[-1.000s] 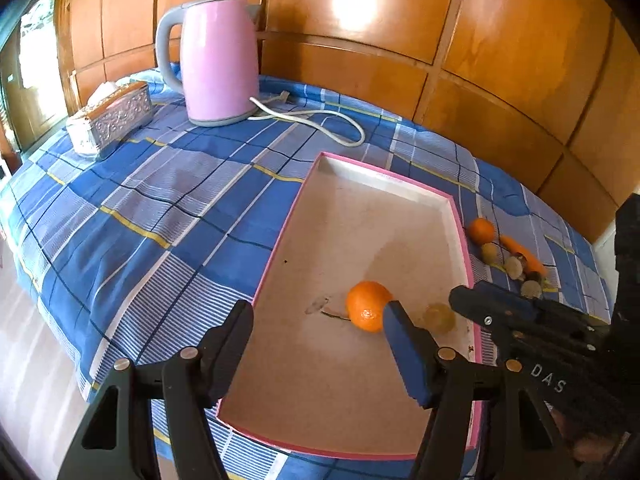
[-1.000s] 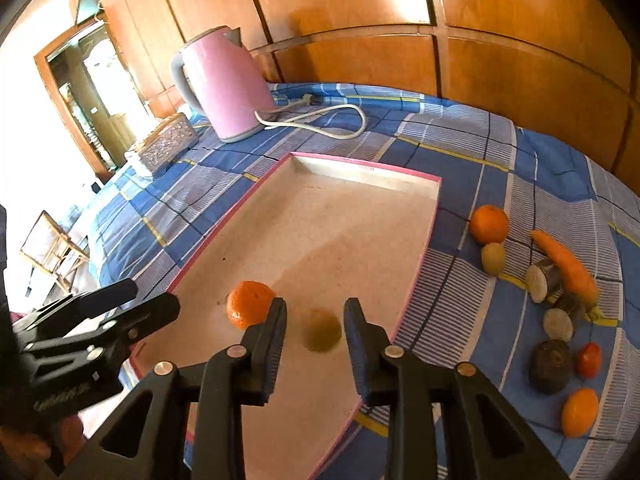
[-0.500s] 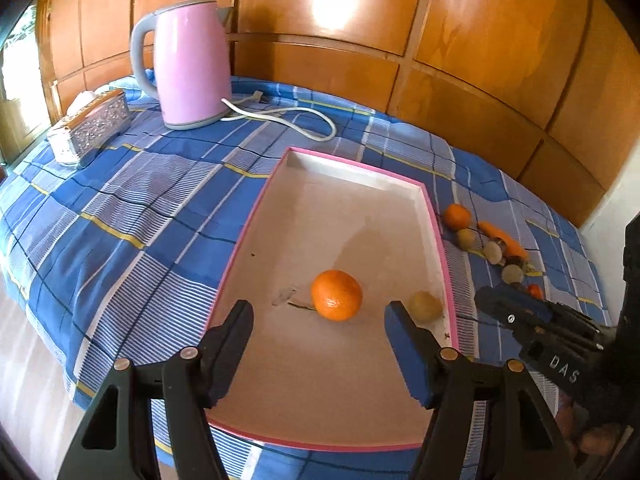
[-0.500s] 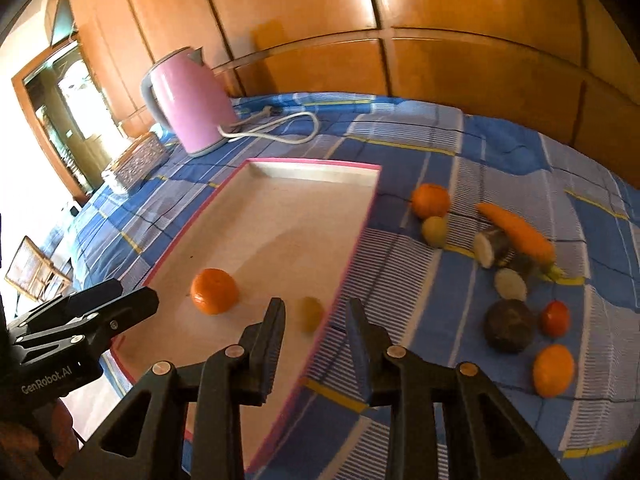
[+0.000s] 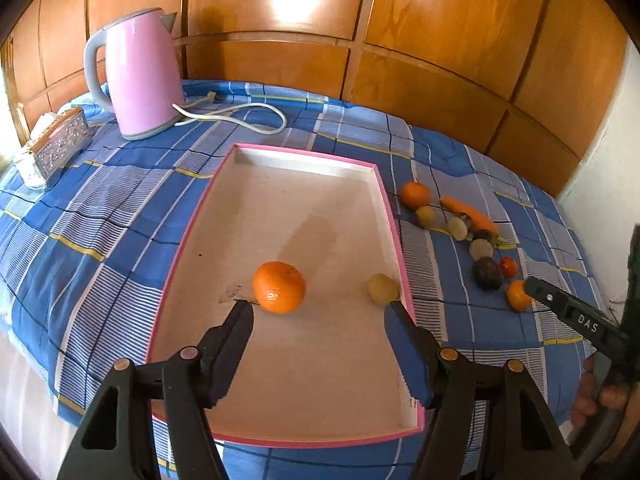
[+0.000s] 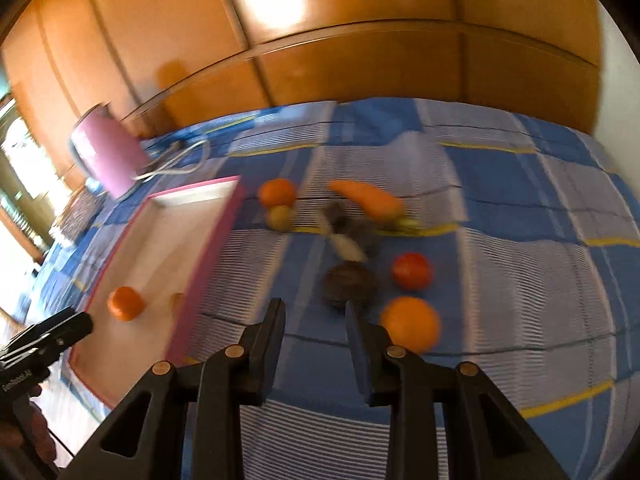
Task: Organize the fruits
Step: 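Grasp the dark round fruit with the left tool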
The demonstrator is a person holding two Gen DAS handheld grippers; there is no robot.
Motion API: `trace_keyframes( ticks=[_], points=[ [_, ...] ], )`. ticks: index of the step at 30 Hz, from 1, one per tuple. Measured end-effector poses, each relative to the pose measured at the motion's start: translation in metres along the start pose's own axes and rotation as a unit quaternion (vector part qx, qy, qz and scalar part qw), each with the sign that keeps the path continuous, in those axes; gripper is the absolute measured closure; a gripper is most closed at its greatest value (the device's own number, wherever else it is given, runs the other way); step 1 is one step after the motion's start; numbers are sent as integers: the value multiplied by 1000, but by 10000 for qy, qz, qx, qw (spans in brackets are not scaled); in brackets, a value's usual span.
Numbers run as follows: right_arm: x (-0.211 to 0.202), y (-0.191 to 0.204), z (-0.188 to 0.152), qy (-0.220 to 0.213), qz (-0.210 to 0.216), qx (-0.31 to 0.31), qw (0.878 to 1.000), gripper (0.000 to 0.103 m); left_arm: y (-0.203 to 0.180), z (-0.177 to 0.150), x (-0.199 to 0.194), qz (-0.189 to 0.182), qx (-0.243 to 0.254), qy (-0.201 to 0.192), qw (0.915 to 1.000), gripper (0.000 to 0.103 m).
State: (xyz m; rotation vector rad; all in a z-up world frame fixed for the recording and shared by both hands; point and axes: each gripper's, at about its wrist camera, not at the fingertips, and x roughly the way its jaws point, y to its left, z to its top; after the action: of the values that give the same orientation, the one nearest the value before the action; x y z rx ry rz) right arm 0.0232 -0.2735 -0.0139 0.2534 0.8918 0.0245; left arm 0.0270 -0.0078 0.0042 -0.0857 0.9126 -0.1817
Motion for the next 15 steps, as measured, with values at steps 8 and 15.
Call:
trace_keyframes(
  ticks=[8,15],
  points=[
    [-8,-65,-11,-1,-484,752,9960,72,-53,11,11,-835,828,261,9927,36],
    [-11,-76,-10,-50,-478,807,9956,72,-106,9,39,-1237,1437,631,9798,57]
  ],
)
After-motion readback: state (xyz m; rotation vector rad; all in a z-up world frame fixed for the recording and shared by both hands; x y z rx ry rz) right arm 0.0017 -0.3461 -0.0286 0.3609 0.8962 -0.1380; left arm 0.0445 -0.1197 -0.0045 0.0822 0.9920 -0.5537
